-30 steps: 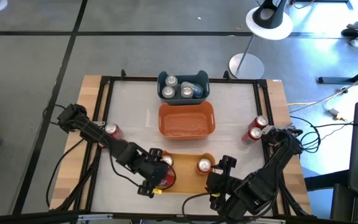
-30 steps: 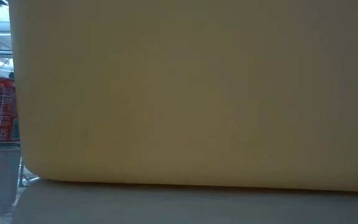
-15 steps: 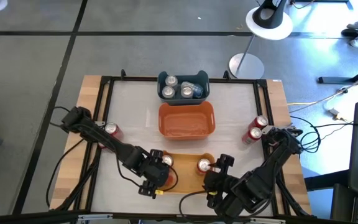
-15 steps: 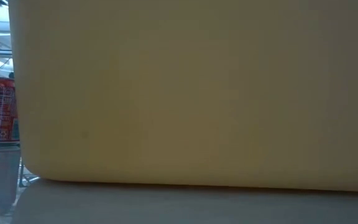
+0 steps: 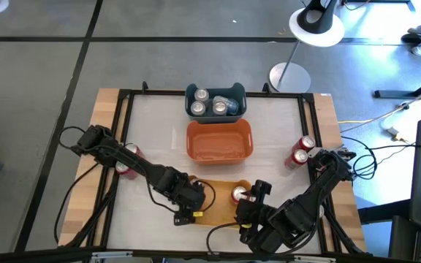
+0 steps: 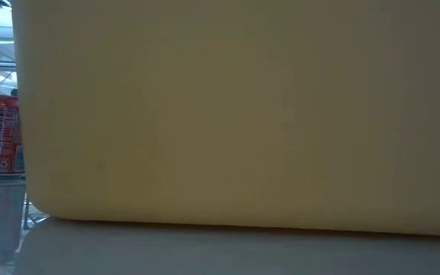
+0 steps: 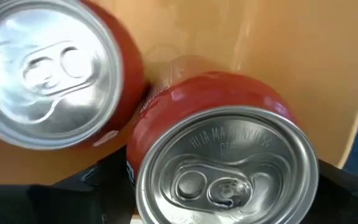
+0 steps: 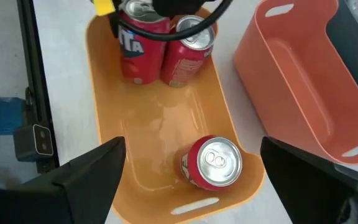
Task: Sort soda cans
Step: Put the bottom orange soda can into the yellow bin
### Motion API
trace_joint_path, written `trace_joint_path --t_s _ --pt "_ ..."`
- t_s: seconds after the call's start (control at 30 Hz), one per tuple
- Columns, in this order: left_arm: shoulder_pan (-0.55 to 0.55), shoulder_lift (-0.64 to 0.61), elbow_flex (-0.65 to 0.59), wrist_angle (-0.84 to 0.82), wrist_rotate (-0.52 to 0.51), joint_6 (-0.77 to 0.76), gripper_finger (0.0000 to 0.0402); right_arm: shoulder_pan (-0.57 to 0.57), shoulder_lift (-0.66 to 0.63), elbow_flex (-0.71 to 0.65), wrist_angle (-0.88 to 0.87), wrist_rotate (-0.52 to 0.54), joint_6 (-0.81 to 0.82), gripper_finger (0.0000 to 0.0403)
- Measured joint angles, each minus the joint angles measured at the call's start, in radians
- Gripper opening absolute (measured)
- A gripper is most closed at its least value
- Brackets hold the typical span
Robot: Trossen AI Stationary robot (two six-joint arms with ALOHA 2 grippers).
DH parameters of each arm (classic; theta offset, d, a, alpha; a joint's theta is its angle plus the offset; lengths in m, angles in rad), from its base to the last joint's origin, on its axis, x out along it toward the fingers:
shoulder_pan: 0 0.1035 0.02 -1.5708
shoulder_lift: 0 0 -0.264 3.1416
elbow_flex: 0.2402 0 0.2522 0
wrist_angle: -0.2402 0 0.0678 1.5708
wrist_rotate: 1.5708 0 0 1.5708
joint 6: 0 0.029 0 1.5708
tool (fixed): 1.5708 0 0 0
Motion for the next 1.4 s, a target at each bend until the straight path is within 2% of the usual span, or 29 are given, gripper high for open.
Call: trace_joint_path --t_s 0.23,0.57,0.8,1.13,1.4 --pt "0.005 0.004 -0.032 0.020 -0.001 -0.023 0.0300 0.000 0.000 0.000 0.001 0.013 -0.022 0.0372" --pt "0.002 0.007 -0.037 0.021 -0.006 0.047 0.0301 0.000 0.000 0.000 0.002 0.044 -0.025 0.0372" --pt "0.005 0.010 -0.037 -0.004 -0.007 0.036 0.0302 0.000 0.000 0.000 0.002 0.049 -0.025 0.0372" --pt "0.004 0.049 -0.034 -0.022 -0.008 0.033 0.0352 0.001 0.000 0.000 0.014 0.030 -0.024 0.0372" --pt "-0.003 0.021 0.001 -0.062 0.000 0.073 0.0352 0.001 0.000 0.000 0.012 0.030 -0.030 0.0372"
